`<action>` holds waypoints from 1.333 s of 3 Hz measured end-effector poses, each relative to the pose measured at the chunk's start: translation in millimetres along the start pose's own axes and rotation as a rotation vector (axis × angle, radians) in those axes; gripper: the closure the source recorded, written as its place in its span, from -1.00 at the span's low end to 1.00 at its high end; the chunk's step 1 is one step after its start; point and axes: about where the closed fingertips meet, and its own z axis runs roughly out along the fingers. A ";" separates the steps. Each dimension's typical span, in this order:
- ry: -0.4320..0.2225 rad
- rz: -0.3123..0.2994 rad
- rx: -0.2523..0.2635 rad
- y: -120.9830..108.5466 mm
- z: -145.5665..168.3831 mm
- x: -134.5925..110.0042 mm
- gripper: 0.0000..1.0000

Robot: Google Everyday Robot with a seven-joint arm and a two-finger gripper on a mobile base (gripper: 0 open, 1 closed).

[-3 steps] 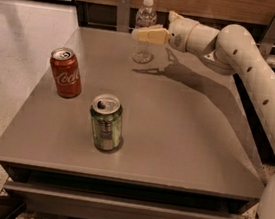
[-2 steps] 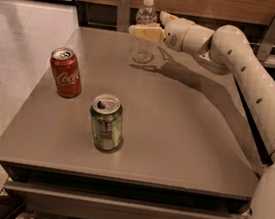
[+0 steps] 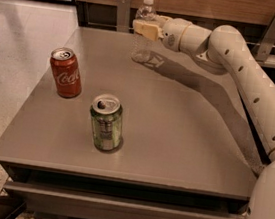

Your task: Move water bottle near green can

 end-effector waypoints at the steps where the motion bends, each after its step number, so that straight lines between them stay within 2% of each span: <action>1: 0.000 0.001 -0.004 2.1 2.6 0.2 0.88; 2: 0.000 0.001 -0.008 3.5 4.3 0.2 1.00; 3: 0.009 0.005 -0.013 4.3 -1.6 -7.9 1.00; 4: 0.031 0.026 -0.037 7.2 -29.4 -32.1 1.00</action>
Offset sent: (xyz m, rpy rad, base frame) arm -0.0003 0.0031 -0.0002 0.0005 0.0005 0.0043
